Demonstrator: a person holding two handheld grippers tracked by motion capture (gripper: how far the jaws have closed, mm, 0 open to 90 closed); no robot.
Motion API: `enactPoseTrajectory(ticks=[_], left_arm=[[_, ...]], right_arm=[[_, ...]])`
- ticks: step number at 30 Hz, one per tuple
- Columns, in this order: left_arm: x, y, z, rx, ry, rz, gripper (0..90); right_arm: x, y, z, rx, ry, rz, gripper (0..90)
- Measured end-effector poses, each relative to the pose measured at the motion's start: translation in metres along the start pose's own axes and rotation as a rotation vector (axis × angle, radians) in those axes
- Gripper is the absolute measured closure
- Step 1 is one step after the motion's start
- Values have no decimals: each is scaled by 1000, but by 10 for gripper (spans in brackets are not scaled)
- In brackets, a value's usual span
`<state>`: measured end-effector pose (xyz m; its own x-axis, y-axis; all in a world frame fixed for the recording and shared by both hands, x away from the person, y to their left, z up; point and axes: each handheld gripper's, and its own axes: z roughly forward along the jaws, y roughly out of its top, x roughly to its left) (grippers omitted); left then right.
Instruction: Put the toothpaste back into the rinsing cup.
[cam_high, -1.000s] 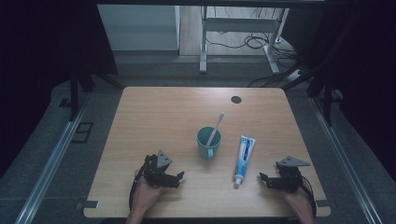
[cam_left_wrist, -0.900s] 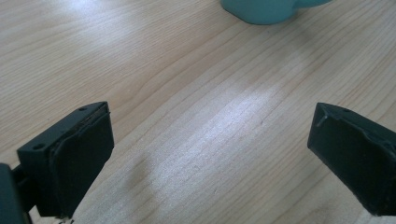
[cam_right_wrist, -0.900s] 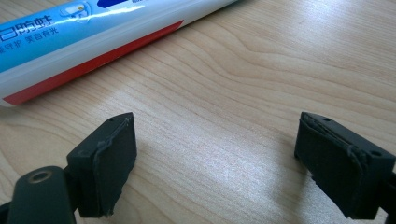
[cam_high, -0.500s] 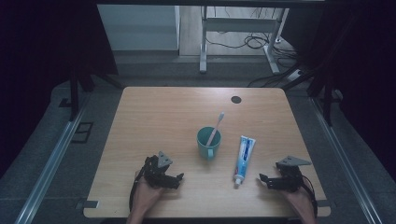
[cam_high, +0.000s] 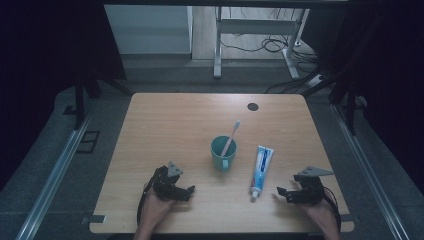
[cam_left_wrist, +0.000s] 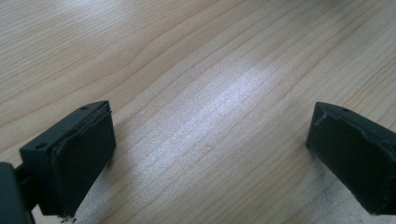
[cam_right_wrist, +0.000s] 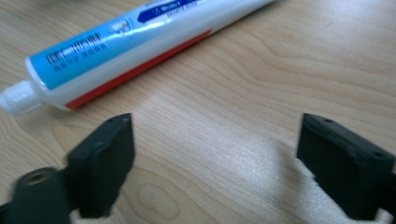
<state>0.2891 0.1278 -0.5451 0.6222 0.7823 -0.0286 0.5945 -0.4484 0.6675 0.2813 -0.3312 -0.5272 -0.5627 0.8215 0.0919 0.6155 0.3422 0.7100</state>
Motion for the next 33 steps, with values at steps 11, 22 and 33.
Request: enactPoseTrajectory(ticks=[11, 22, 33], left_arm=[[0, 0, 0, 0, 0, 0, 17], [0, 0, 0, 0, 2, 0, 18], [0, 0, 0, 0, 4, -3, 18]], right_arm=[[0, 11, -9, -32, 65, 22, 439], [13, 23, -3, -13, 74, -57, 702], [22, 41, 1, -17, 132, -73, 895]])
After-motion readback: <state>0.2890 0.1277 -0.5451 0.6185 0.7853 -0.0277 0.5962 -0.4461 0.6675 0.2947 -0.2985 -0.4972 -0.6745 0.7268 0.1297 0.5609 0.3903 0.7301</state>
